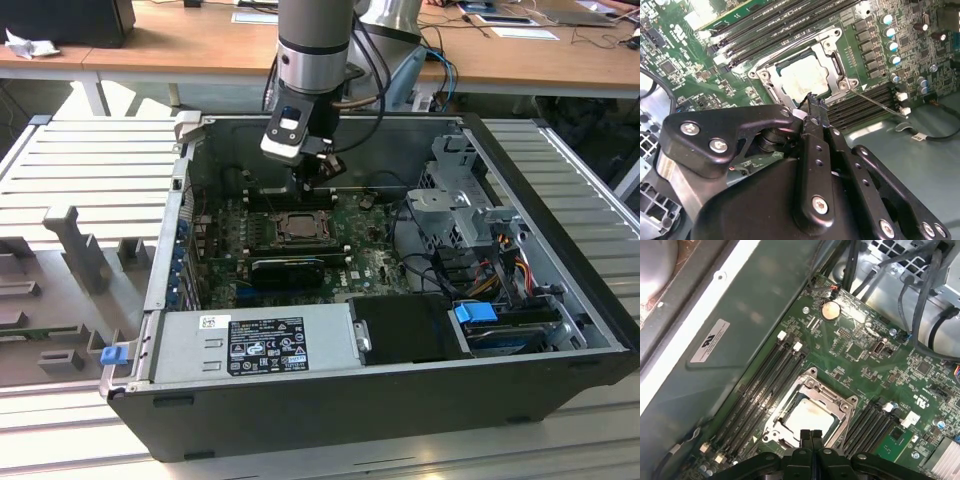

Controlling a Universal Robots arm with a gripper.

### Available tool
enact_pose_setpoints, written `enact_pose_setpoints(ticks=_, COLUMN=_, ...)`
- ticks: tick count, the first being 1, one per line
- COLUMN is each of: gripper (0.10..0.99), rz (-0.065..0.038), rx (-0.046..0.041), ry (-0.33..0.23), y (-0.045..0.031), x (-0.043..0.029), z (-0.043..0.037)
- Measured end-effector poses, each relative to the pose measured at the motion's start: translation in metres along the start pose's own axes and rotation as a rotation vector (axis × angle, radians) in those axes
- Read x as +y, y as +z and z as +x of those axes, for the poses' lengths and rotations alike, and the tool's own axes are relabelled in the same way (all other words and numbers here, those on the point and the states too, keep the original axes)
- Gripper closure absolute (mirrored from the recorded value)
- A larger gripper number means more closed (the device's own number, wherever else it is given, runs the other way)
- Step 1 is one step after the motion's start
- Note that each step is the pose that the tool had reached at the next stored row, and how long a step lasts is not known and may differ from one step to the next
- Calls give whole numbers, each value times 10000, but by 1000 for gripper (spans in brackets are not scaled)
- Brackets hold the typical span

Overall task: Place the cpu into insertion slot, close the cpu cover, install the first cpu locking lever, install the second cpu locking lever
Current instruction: 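Install the first cpu locking lever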

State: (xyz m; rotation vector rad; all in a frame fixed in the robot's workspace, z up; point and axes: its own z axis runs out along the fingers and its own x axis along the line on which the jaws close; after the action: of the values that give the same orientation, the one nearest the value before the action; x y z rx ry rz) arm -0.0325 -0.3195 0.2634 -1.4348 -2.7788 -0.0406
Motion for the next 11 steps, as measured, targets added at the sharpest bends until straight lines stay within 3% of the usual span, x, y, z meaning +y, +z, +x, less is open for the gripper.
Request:
enact_pose_setpoints(ticks=8, gripper=980, rz=19, rx=13, ry=-763, y=0, x=0, z=0)
enact_pose_setpoints(ticks=11, gripper=980, rz=36, rx=24, ry=-1451, y=1, x=0, z=0)
